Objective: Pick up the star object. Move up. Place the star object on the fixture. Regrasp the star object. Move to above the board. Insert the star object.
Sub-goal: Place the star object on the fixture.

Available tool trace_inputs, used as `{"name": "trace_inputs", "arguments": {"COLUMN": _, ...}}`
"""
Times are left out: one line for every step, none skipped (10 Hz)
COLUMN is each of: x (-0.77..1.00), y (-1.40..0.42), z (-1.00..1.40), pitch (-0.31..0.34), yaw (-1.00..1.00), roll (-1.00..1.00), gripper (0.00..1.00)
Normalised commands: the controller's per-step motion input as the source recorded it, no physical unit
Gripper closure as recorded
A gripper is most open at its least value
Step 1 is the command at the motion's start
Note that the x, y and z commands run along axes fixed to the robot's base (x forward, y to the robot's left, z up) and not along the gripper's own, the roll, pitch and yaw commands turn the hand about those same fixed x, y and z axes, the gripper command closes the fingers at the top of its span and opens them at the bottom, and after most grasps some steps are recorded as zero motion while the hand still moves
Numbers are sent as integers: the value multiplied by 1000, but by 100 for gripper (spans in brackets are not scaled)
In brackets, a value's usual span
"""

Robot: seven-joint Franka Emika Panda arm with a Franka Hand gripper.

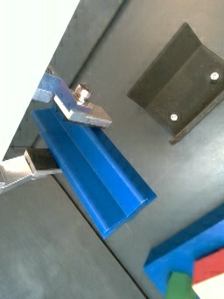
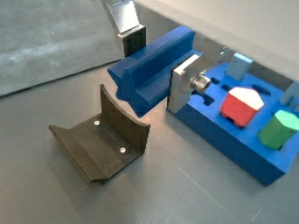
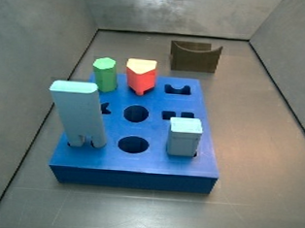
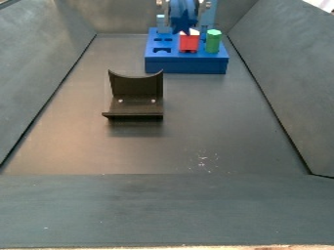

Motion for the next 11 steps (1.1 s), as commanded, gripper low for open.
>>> {"name": "trace_inputs", "arguments": {"x": 1000, "y": 179, "z": -123, "pitch": 272, "yaw": -28, "roll": -1000, "gripper": 100}}
{"name": "trace_inputs", "arguments": {"x": 1000, "y": 157, "z": -99, "pitch": 239, "yaw": -67, "roll": -874, "gripper": 100}}
{"name": "trace_inputs", "arguments": {"x": 1000, "y": 133, "z": -77, "pitch": 190, "yaw": -102, "roll": -689, "gripper": 100}}
{"name": "trace_inputs", "arguments": {"x": 1000, "y": 118, "z": -67, "pitch": 156, "yaw": -116, "roll": -547, "gripper": 100}}
{"name": "trace_inputs", "arguments": {"x": 1000, "y": 109, "z": -59, "pitch": 134, "yaw": -120, "roll": -453, "gripper": 100}}
{"name": "trace_inputs", "arguments": {"x": 1000, "y": 80, "z": -39, "pitch": 99, "yaw": -113, "roll": -242, "gripper": 100}}
{"name": "trace_inputs", "arguments": {"x": 973, "y": 68, "z": -30, "pitch": 81, "yaw": -110, "roll": -200, "gripper": 100}}
{"name": "trace_inputs", "arguments": {"x": 860, "y": 57, "z": -27, "pitch": 60, "yaw": -99, "roll": -181, "gripper": 100}}
{"name": "trace_inputs", "arguments": {"x": 781, "y": 49, "z": -21, "pitch": 57, "yaw": -89, "roll": -183, "gripper": 100}}
{"name": "trace_inputs", "arguments": {"x": 692, "y": 44, "z": -22, "pitch": 56, "yaw": -77, "roll": -184, "gripper": 100}}
{"name": "trace_inputs", "arguments": {"x": 647, "y": 42, "z": -19, "pitch": 58, "yaw": -73, "roll": -185, "gripper": 100}}
